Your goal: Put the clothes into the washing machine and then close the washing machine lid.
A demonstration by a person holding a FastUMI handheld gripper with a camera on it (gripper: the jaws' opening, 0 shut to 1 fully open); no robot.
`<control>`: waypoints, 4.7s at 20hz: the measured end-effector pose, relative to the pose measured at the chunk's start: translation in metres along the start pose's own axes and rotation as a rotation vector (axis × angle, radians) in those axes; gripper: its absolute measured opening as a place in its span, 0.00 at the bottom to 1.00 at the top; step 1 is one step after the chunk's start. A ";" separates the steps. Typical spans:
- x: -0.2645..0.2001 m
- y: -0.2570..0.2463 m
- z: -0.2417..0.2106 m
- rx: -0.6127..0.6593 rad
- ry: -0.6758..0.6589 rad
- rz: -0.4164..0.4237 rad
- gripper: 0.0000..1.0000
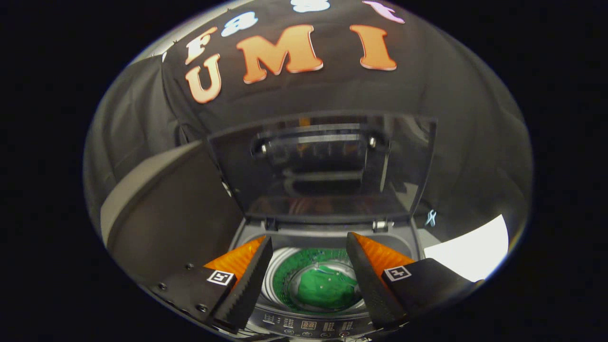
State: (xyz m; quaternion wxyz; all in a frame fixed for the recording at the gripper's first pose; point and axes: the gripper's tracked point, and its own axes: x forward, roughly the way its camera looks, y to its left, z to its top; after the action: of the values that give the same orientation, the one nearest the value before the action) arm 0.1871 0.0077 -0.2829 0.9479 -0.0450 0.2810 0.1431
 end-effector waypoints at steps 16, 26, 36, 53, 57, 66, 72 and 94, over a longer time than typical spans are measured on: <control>0.023 -0.011 0.181 -0.046 -0.227 -0.058 0.99; 0.121 -0.034 0.160 -0.038 -0.090 -0.161 0.99; 0.112 -0.030 0.156 -0.046 -0.133 -0.135 0.99; 0.028 -0.014 0.087 -0.050 -0.127 -0.125 0.99; 0.009 -0.008 0.066 -0.014 -0.100 -0.094 0.99; -0.010 0.001 0.047 -0.025 -0.069 -0.077 0.99; -0.011 0.006 0.003 0.062 0.012 -0.061 0.99; -0.223 -0.015 0.185 0.004 -0.421 -0.030 0.99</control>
State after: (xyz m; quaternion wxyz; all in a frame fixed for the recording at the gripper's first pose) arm 0.1093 -0.0311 -0.0065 0.9878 -0.0165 0.0762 0.1347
